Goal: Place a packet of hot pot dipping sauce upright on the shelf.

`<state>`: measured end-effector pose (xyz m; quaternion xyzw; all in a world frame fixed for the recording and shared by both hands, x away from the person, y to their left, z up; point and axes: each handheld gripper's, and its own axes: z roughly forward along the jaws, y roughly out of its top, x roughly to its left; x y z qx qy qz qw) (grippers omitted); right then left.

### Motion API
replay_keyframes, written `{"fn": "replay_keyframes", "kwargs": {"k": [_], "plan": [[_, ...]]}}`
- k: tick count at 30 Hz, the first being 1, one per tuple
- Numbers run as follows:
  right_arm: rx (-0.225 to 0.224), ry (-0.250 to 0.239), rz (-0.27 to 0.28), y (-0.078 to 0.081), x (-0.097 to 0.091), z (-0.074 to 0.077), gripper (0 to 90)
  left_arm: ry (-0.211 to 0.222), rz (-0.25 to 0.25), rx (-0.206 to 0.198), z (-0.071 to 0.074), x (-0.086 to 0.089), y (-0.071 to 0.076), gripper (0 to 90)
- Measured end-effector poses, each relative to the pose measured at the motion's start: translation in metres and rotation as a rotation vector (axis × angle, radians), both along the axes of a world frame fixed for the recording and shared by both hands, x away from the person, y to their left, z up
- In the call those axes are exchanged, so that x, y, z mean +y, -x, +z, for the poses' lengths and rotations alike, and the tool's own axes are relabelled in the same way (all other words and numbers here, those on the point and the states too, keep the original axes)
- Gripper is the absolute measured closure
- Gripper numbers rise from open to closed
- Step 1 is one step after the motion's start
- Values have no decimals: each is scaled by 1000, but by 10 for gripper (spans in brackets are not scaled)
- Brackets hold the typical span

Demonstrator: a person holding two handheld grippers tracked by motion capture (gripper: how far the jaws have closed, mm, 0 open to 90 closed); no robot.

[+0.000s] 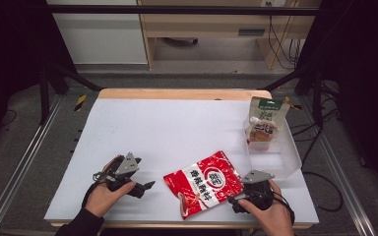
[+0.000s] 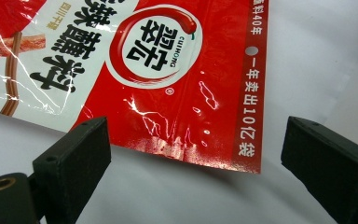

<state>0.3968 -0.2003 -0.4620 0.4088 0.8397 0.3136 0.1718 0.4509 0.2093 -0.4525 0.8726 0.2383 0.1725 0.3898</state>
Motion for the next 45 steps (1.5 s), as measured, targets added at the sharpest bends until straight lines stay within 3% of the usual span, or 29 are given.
{"fn": "replay_keyframes", "kwargs": {"k": [18,27,31,36,39,45], "plan": [[72,-34,7,-4,-1,-6,105,1,-8,7,0,0,0,71],[74,-40,23,-4,0,-7,118,-1,-7,6,0,0,0,71],[50,-58,26,-3,0,-4,139,-2,-6,5,0,1,-1,71],[19,-119,28,-2,1,2,207,-1,-4,6,-1,1,-1,71],[18,-117,26,-1,2,3,261,-6,-8,4,-1,0,-1,71],[11,-96,9,-1,5,4,456,-8,-9,6,-1,-1,-1,71]]}}
